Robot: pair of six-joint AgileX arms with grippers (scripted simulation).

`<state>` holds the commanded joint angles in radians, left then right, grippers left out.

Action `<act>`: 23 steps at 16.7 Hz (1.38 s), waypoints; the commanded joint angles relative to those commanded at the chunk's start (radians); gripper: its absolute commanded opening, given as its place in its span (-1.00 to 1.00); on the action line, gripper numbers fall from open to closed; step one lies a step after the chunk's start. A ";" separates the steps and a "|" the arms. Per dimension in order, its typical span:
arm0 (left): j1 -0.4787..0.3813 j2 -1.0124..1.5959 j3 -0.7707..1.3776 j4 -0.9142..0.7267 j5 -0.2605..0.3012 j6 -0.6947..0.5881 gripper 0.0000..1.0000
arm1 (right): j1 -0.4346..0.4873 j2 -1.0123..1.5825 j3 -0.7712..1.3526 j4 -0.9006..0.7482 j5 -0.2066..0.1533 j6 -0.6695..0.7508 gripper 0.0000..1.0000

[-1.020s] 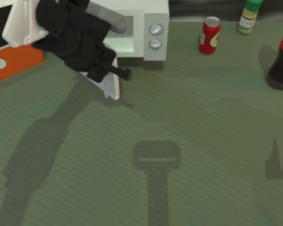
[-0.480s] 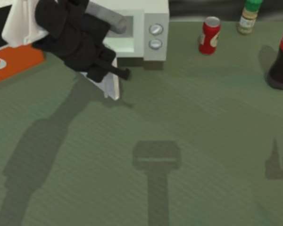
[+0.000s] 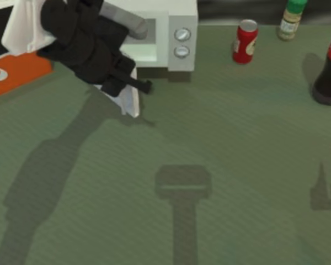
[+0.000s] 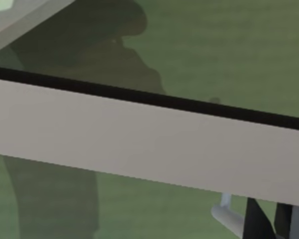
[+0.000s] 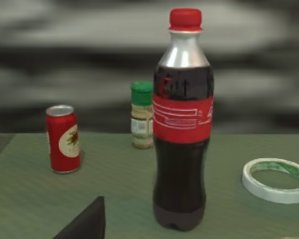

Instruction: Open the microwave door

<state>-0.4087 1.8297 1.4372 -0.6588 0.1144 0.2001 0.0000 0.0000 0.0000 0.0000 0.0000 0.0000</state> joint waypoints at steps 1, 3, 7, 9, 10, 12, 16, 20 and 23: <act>0.000 0.000 0.000 0.000 0.000 0.000 -1.00 | 0.000 0.000 0.000 0.000 0.000 0.000 1.00; 0.000 0.000 0.000 0.000 0.000 0.000 -1.00 | 0.000 0.000 0.000 0.000 0.000 0.000 1.00; 0.000 0.000 0.000 0.000 0.000 0.000 -1.00 | 0.000 0.000 0.000 0.000 0.000 0.000 1.00; -0.003 0.003 -0.004 0.000 0.007 0.000 -1.00 | 0.000 0.000 0.000 0.000 0.000 0.000 1.00; 0.001 -0.001 -0.005 -0.001 0.013 0.011 -1.00 | 0.000 0.000 0.000 0.000 0.000 0.000 1.00; 0.015 -0.011 -0.015 -0.004 0.031 0.048 -1.00 | 0.000 0.000 0.000 0.000 0.000 0.000 1.00; 0.053 -0.032 -0.052 -0.023 0.078 0.144 -1.00 | 0.000 0.000 0.000 0.000 0.000 0.000 1.00; 0.065 -0.049 -0.058 -0.020 0.095 0.173 -1.00 | 0.000 0.000 0.000 0.000 0.000 0.000 1.00; 0.065 -0.049 -0.058 -0.020 0.095 0.173 -1.00 | 0.000 0.000 0.000 0.000 0.000 0.000 1.00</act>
<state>-0.3437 1.7804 1.3796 -0.6787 0.2092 0.3730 0.0000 0.0000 0.0000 0.0000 0.0000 0.0000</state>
